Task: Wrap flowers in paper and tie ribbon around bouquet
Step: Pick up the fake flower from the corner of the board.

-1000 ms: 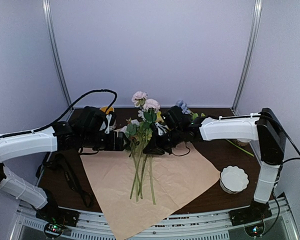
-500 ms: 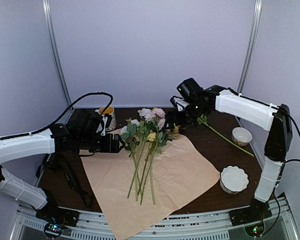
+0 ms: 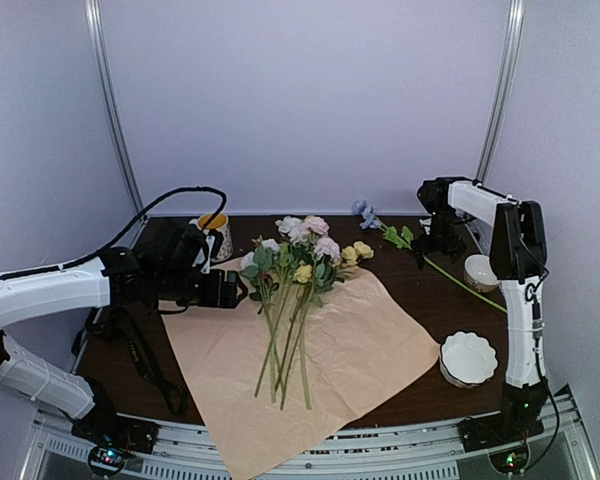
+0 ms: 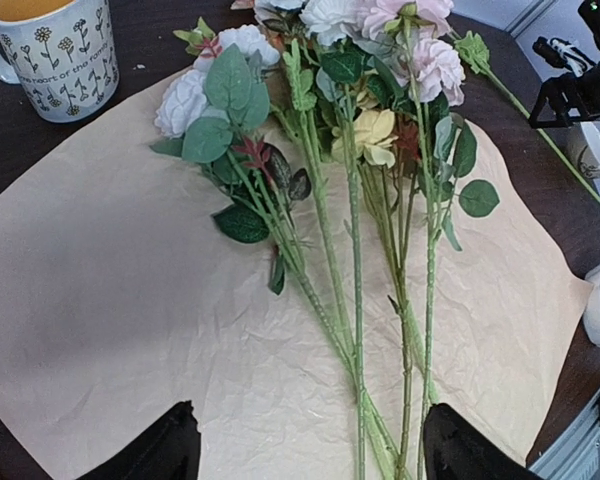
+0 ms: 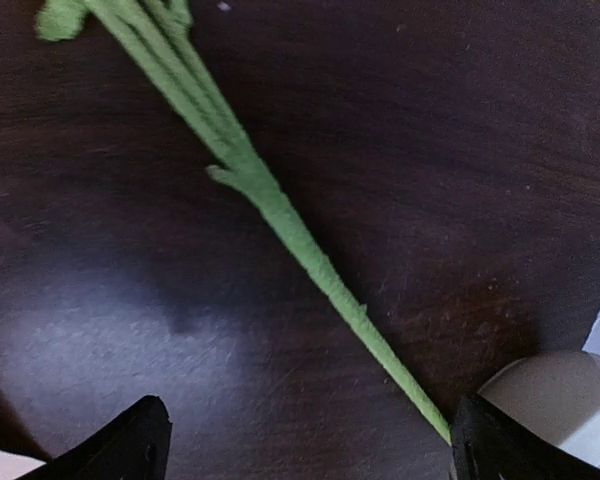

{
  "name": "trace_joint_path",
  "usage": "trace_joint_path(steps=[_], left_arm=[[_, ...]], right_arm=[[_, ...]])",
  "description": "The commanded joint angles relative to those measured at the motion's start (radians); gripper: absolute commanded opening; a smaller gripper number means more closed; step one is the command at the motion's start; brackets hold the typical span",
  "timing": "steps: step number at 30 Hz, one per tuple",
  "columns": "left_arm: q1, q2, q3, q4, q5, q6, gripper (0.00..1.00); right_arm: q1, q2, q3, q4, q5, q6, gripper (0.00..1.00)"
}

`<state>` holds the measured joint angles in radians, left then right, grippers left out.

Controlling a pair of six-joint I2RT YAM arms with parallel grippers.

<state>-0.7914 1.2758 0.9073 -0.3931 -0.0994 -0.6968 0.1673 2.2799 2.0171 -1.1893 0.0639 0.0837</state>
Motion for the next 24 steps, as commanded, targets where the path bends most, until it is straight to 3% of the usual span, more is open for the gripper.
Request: trace_joint_path(steps=[1, 6, 9, 12, 18, 24], left_arm=[[0.007, 0.007, 0.03, -0.019, -0.031, 0.021, 0.8], [0.008, 0.018, 0.034, -0.022, -0.034, 0.025, 0.8], [0.008, 0.019, 0.04, -0.033, -0.042, 0.032, 0.8], [0.008, 0.015, 0.042, -0.038, -0.054, 0.042, 0.8], [0.011, 0.004, 0.04, -0.044, -0.066, 0.047, 0.8], [0.015, 0.004, 0.037, -0.045, -0.065, 0.048, 0.8]], right_arm=[[-0.048, 0.093, 0.125, -0.144, -0.002, -0.016, 1.0], [-0.082, 0.143, 0.097, -0.156, -0.111, -0.041, 0.97], [-0.086, 0.171, 0.095, -0.2, -0.179, -0.072, 0.82], [-0.086, 0.163, 0.075, -0.19, -0.262, -0.096, 0.73], [-0.062, 0.15, 0.058, -0.204, -0.302, -0.114, 0.51], [0.004, 0.042, -0.109, -0.134, -0.26, -0.1, 0.36]])
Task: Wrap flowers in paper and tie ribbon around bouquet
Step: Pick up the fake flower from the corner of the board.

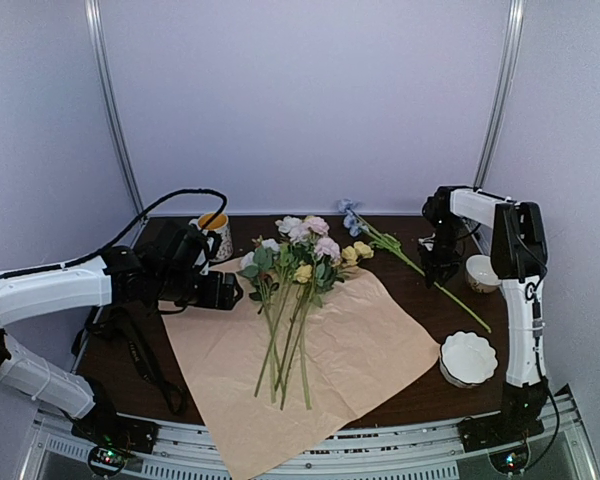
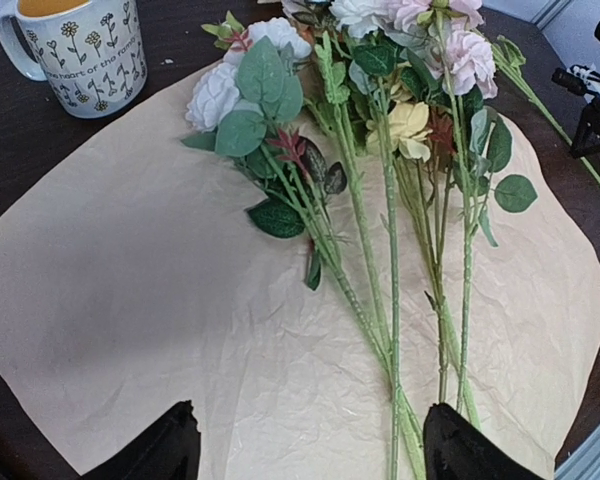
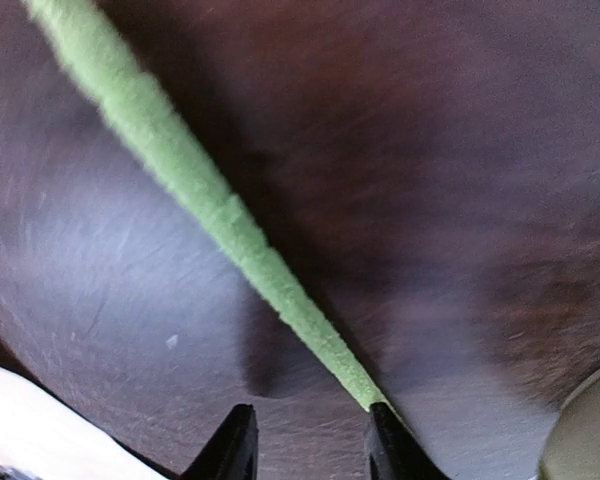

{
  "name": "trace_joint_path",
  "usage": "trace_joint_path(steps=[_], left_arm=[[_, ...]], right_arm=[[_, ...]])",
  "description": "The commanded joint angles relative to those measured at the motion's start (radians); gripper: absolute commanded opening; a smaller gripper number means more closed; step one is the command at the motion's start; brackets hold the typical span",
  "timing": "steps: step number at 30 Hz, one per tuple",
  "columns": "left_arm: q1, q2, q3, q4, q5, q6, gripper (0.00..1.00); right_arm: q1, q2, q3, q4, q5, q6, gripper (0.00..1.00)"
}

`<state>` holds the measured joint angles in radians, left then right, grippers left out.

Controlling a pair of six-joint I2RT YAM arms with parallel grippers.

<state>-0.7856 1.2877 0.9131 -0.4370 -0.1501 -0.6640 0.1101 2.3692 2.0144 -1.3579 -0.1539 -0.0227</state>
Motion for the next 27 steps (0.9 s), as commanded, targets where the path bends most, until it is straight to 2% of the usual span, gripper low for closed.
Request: trace_joint_path(steps=[1, 7, 10, 14, 17, 20, 24, 27], left_arm=[[0.009, -0.008, 0.032, -0.001, -0.013, 0.015, 0.8], [0.012, -0.003, 0.028, -0.001, -0.01, 0.022, 0.8], [0.012, 0.007, 0.034, 0.001, -0.003, 0.023, 0.8], [0.012, 0.013, 0.036, 0.007, 0.006, 0.02, 0.8], [0.012, 0.01, 0.03, 0.011, 0.007, 0.019, 0.8], [0.013, 0.009, 0.028, 0.009, 0.003, 0.02, 0.8], [0.012, 0.013, 0.033, 0.007, 0.003, 0.024, 0.8], [0.013, 0.018, 0.039, 0.007, 0.006, 0.028, 0.8]], right_arm=[[0.066, -0.068, -0.153, 0.046, -0.03, 0.012, 0.35], [0.094, -0.241, -0.32, 0.107, -0.01, 0.012, 0.42], [0.093, -0.294, -0.296, 0.138, 0.008, 0.019, 0.55], [0.094, -0.245, -0.222, 0.136, 0.161, 0.045, 0.7], [0.094, -0.171, -0.199, 0.121, 0.171, 0.039, 0.8], [0.094, -0.099, -0.191, 0.085, 0.155, 0.033, 0.81], [0.11, -0.056, -0.163, 0.054, 0.155, 0.027, 0.77], [0.12, -0.011, -0.099, -0.013, 0.152, 0.019, 0.67]])
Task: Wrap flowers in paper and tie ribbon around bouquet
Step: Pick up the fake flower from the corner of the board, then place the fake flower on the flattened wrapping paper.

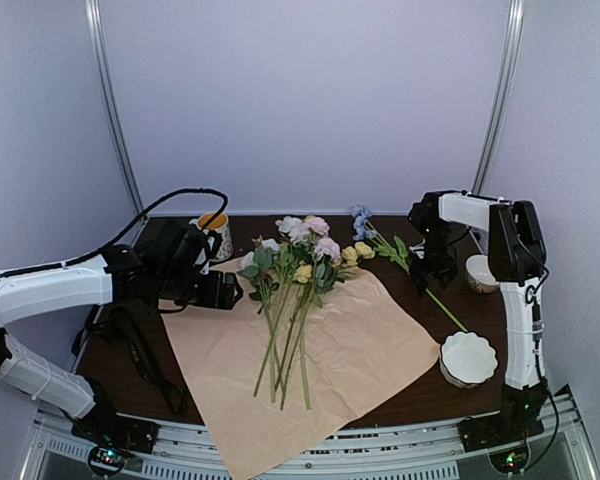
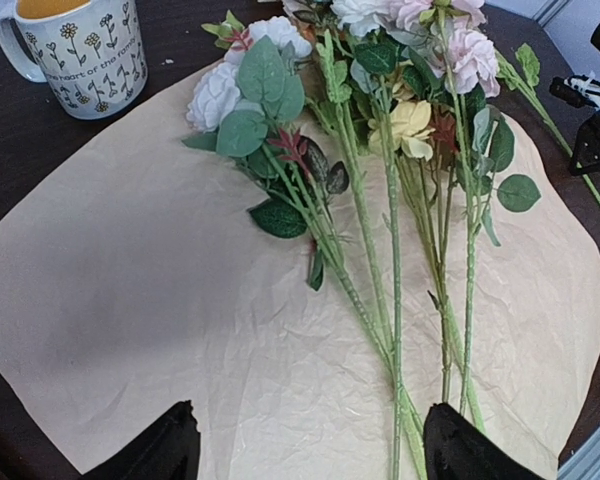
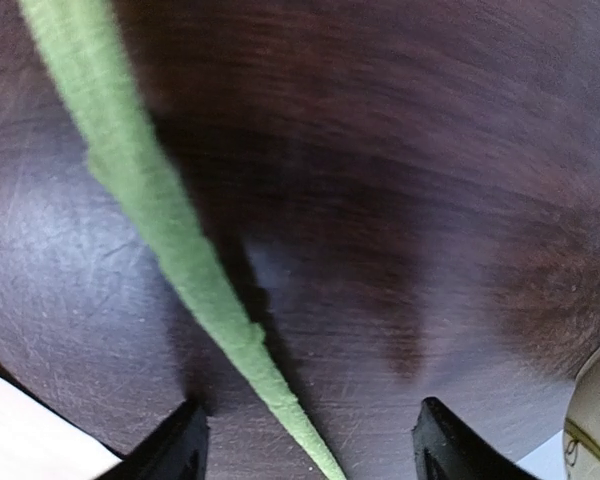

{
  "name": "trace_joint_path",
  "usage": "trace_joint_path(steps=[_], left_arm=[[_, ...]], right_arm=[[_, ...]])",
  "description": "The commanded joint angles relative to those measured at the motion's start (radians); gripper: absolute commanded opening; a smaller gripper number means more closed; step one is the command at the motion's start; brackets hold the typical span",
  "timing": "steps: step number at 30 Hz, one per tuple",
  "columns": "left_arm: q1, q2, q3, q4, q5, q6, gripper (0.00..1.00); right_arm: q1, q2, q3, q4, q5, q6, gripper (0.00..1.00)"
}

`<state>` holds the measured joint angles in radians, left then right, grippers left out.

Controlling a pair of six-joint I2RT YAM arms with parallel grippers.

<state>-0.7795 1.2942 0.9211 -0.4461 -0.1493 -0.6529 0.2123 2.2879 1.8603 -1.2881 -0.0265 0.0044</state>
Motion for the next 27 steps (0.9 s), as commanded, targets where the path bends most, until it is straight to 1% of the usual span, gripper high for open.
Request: trace_joint_path(steps=[1, 3, 5, 6, 7, 11, 16, 19, 22, 25, 27], left_arm=[[0.008, 0.014, 0.034, 0.016, 0.005, 0.019, 0.8], [0.009, 0.017, 0.039, 0.015, 0.002, 0.02, 0.8], [0.009, 0.016, 0.039, 0.014, 0.003, 0.02, 0.8], [0.009, 0.015, 0.039, 0.014, 0.002, 0.021, 0.8], [0.009, 0.013, 0.039, 0.014, 0.002, 0.022, 0.8], [0.01, 0.007, 0.037, 0.006, -0.003, 0.026, 0.8], [0.01, -0.008, 0.026, 0.004, -0.017, 0.024, 0.8], [0.011, -0.013, 0.022, 0.004, -0.023, 0.024, 0.8], [0.011, -0.018, 0.017, 0.003, -0.031, 0.024, 0.8], [0.014, -0.022, 0.009, 0.002, -0.037, 0.028, 0.8], [0.019, -0.026, 0.003, -0.001, -0.039, 0.032, 0.8]], right_arm=[[0.02, 0.087, 0.077, -0.1, 0.024, -0.012, 0.57], [0.021, 0.091, 0.091, -0.101, -0.007, -0.022, 0.38], [0.021, 0.074, 0.077, -0.085, -0.047, -0.04, 0.24], [0.021, 0.068, 0.07, -0.077, -0.054, -0.043, 0.1], [0.021, 0.064, 0.07, -0.068, -0.052, -0.044, 0.0], [0.021, 0.041, 0.091, -0.056, 0.003, -0.038, 0.0], [0.021, -0.077, 0.125, 0.006, 0.11, -0.016, 0.0], [0.021, -0.201, 0.116, 0.081, 0.204, 0.006, 0.0], [0.021, -0.354, 0.065, 0.198, 0.296, 0.025, 0.0], [0.025, -0.492, 0.015, 0.284, 0.314, 0.04, 0.0], [0.042, -0.561, 0.016, 0.285, 0.294, 0.086, 0.0]])
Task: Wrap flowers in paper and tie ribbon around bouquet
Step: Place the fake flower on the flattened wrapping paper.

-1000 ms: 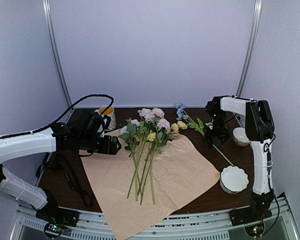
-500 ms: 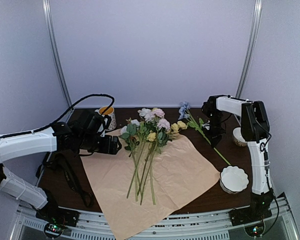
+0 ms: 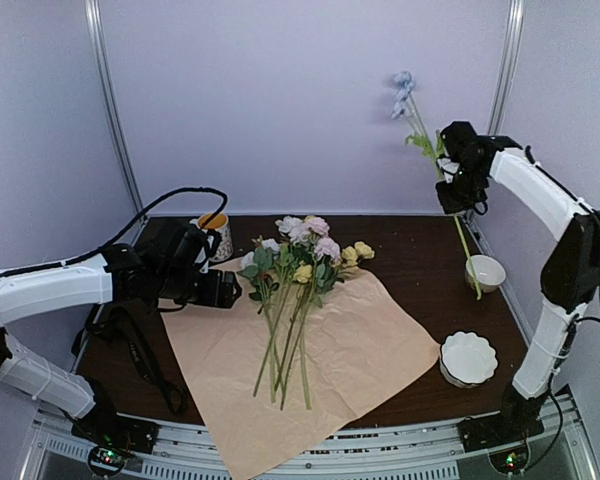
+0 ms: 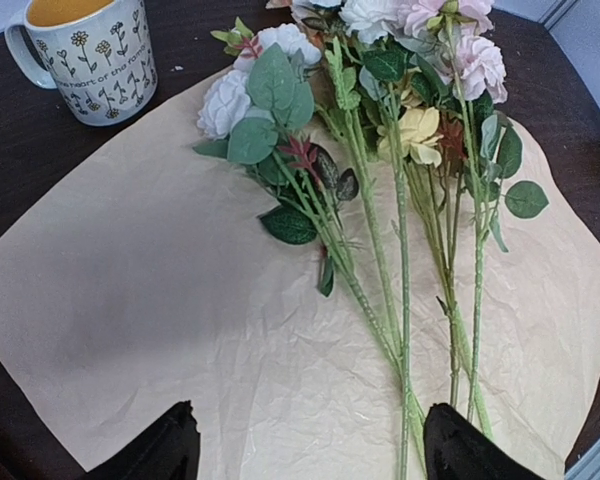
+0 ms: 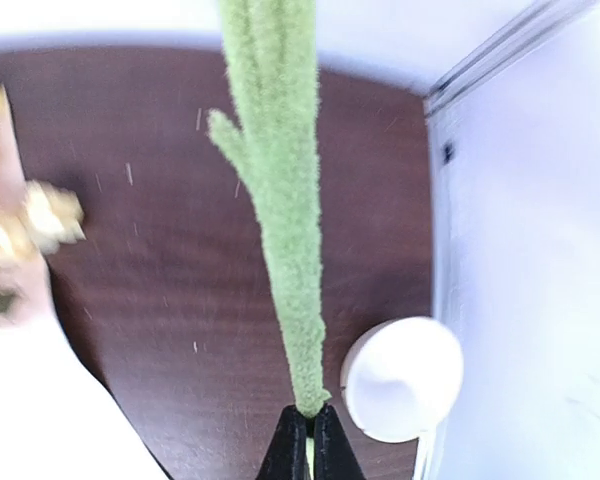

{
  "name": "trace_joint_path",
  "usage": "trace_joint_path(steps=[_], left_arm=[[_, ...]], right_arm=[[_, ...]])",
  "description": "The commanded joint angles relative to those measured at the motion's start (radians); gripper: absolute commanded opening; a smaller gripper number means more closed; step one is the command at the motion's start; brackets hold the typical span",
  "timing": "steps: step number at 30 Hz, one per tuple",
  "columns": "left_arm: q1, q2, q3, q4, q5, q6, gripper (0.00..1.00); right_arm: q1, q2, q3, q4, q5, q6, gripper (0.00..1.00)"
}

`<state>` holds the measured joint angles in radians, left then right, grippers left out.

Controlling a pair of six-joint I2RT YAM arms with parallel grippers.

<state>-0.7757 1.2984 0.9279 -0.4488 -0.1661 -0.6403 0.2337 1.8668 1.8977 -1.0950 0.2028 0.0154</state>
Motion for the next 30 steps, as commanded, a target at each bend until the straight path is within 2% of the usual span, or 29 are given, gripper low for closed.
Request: trace_joint_path(steps=[1, 3, 5, 7, 8, 10, 11, 13, 16, 19, 21, 24, 25, 26, 30], left_arm=[[0.017, -0.034, -0.008, 0.0, -0.022, 0.025, 0.8], [0.031, -0.045, -0.016, -0.005, -0.02, 0.032, 0.8], [0.05, -0.056, -0.024, -0.014, -0.019, 0.043, 0.8], [0.07, -0.064, -0.034, -0.019, -0.01, 0.052, 0.81], [0.081, -0.066, -0.041, -0.017, -0.004, 0.057, 0.8], [0.1, -0.069, -0.055, -0.015, 0.01, 0.059, 0.81], [0.108, -0.071, -0.062, -0.013, 0.016, 0.06, 0.81], [0.119, -0.073, -0.077, -0.01, 0.023, 0.06, 0.81], [0.13, -0.082, -0.108, 0.004, 0.041, 0.06, 0.81], [0.145, -0.086, -0.143, 0.02, 0.06, 0.055, 0.81], [0.15, -0.09, -0.164, 0.026, 0.07, 0.053, 0.81], [0.157, -0.095, -0.187, 0.037, 0.08, 0.052, 0.81], [0.157, -0.096, -0.189, 0.038, 0.08, 0.053, 0.81], [0.16, -0.094, -0.19, 0.036, 0.079, 0.055, 0.81], [0.174, -0.086, -0.179, 0.016, 0.077, 0.066, 0.83]], right_arm=[[0.037, -0.171, -0.021, 0.088, 0.039, 0.102, 0.0], [0.096, -0.243, -0.056, 0.118, -0.065, 0.155, 0.0], [0.165, -0.328, -0.152, 0.218, -0.245, 0.248, 0.0], [0.226, -0.375, -0.294, 0.404, -0.489, 0.419, 0.0], [0.258, -0.385, -0.38, 0.582, -0.592, 0.534, 0.0], [0.355, -0.359, -0.533, 0.85, -0.715, 0.751, 0.0], [0.402, -0.322, -0.559, 0.93, -0.753, 0.818, 0.0], [0.507, -0.216, -0.54, 0.982, -0.774, 0.877, 0.0], [0.592, -0.058, -0.437, 0.966, -0.768, 0.884, 0.0], [0.619, 0.082, -0.333, 0.843, -0.724, 0.819, 0.0], [0.618, 0.132, -0.305, 0.791, -0.725, 0.811, 0.0], [0.616, 0.152, -0.329, 0.807, -0.746, 0.836, 0.0], [0.615, 0.154, -0.326, 0.782, -0.744, 0.823, 0.12], [0.614, 0.15, -0.308, 0.741, -0.736, 0.794, 0.28], [0.591, 0.07, -0.224, 0.461, -0.576, 0.578, 0.5]])
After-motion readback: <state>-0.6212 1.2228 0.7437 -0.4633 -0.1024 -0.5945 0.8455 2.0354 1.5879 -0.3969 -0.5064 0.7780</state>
